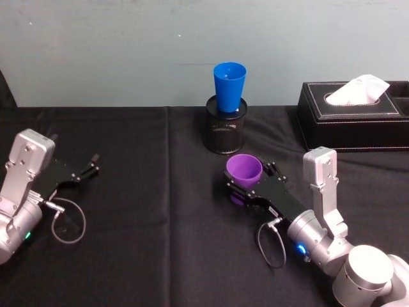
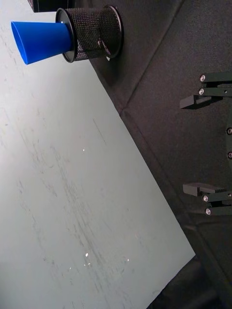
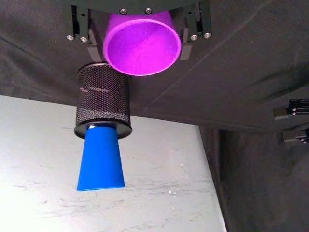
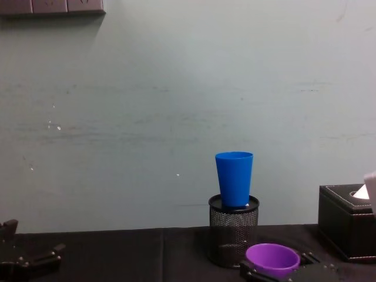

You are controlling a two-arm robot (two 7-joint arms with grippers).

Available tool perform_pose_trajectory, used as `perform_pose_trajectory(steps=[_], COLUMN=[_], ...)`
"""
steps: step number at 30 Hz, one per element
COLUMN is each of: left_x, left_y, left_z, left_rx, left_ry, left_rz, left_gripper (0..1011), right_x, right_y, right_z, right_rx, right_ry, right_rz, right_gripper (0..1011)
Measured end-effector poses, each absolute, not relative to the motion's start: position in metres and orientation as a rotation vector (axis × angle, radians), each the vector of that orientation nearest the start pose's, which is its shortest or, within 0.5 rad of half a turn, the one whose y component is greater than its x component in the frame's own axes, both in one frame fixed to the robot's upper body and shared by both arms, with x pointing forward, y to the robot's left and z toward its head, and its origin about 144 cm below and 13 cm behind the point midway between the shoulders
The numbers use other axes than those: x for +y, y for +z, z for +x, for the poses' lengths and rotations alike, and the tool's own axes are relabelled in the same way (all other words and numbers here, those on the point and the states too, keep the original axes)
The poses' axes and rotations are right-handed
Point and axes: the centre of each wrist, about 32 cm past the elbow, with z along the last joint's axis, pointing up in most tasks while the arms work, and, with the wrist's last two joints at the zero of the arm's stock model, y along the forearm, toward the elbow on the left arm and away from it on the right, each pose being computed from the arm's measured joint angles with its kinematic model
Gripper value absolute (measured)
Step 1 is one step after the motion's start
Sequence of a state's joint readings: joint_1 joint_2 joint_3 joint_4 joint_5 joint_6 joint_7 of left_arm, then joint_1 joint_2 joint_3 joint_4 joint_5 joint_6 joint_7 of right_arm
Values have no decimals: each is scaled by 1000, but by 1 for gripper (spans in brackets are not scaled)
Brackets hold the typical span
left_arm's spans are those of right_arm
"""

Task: Pick up one cup with a gripper and tap it against the other cup.

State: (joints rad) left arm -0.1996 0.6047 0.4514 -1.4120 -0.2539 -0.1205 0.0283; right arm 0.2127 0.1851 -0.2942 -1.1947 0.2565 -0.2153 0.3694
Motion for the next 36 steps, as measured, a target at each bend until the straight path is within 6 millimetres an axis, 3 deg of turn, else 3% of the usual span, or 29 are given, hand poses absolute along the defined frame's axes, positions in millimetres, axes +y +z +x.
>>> perform_pose_trajectory(steps=[2,10,22,30,36], left_x=[310,310,310,310,310], left_y=[1140,1140,1140,1140,1140], left_z=[489,489,489,489,489], left_rx=[-285,-285,-285,-285,-285], left_ry=[1248,1248,1248,1248,1248], left_rz=[304,304,304,304,304], left_gripper=[1000,1000,1000,1000,1000], right_x=[-218,-218,-230,-238,-240], right_y=[1089,1100,1146,1159,1156], right_z=[504,499,485,489,501], right_rx=[14,1,-63,-115,-172], right_ry=[-1003,-1000,-1095,-1226,-1335], right_rz=[12,35,40,-49,-176], right_gripper=[1003,1003,1003,1003,1003])
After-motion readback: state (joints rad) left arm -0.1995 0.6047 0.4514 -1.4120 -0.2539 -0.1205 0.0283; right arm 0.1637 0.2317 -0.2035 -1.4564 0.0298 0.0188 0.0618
